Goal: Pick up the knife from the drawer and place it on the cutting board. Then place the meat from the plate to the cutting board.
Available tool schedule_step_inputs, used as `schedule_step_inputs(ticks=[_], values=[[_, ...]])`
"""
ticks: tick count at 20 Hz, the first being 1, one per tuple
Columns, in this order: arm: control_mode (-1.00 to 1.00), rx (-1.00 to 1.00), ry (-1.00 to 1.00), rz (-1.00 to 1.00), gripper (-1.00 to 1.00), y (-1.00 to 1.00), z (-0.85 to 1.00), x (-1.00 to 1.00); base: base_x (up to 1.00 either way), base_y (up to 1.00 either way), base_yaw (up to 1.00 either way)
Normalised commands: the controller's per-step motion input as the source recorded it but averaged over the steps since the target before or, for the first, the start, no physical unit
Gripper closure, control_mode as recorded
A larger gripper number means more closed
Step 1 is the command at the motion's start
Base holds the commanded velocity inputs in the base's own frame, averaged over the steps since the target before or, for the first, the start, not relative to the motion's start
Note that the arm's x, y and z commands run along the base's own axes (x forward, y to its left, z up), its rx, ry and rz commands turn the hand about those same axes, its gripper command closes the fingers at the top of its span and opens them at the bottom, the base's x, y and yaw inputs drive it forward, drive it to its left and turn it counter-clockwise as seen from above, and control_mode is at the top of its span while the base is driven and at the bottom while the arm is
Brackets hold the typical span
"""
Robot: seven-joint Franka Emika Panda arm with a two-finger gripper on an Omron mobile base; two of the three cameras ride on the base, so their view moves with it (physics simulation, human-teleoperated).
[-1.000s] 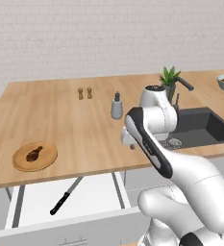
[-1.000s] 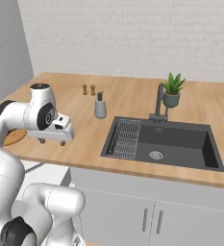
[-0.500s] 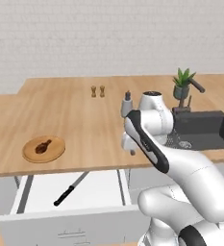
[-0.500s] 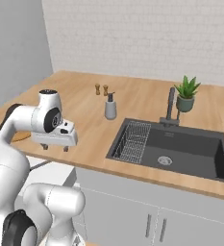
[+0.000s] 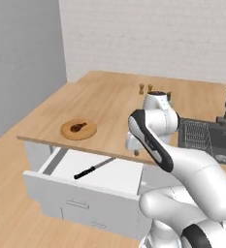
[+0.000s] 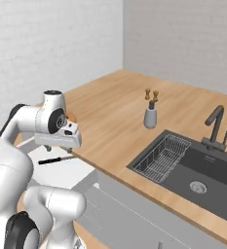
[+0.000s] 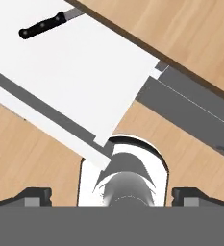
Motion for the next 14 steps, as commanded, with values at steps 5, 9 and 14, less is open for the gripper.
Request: schedule_step_inputs(ticks=[5, 9, 14], values=[[1.0, 0.0, 0.0, 0.0, -1.0, 0.0, 0.0, 0.0, 0.21, -0.46, 0.33], [-1.0, 0.05, 0.0, 0.0, -1.0, -0.1, -0.08, 0.01, 0.09, -0.12, 0.03], [-1.0, 0.15, 0.06, 0.0, -1.0, 0.03, -0.87, 0.27, 0.0, 0.0, 0.0]])
